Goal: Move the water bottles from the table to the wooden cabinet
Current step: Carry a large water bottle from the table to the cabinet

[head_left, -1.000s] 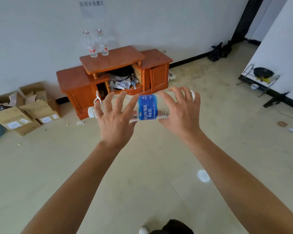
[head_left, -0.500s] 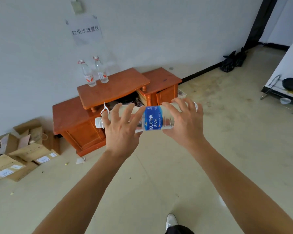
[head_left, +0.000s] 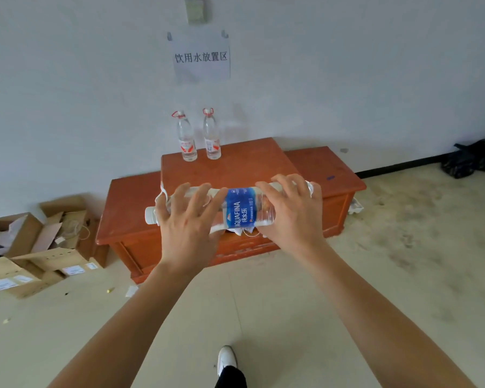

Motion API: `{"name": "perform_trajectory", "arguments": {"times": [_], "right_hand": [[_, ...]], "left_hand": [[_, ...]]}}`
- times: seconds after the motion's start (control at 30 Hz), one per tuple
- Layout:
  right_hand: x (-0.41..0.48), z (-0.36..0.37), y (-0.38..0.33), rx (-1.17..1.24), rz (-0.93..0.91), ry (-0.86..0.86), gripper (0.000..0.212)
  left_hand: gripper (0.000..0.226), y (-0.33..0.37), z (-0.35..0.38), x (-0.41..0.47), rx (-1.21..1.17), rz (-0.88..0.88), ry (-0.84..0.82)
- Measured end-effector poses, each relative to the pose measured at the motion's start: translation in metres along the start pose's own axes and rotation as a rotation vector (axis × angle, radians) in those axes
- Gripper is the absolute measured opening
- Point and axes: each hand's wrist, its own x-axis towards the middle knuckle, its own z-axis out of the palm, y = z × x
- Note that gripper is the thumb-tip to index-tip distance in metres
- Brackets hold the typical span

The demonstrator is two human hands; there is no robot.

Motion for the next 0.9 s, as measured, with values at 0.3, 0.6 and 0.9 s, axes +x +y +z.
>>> {"name": "perform_trajectory", "arguments": {"times": [0.3,0.6,0.9], "right_hand": [[0.186,0.098,0.07,-0.058,0.068,0.016,0.073],[0.325,0.222,0.18,-0.067,0.017,0.034,0.075],[0.498,0.331,0.262,0.004,-0.016,-0.034,0.055]], "left_hand": [[0.085,-0.061,0.131,0.19,-0.086,0.052,0.0],[0.082,-0.077,0.295,0.328,-0.101,-0.032,-0.074],[0.097,-0.122,0.39,0.472,-0.084,-0.415,-0.209]]}}
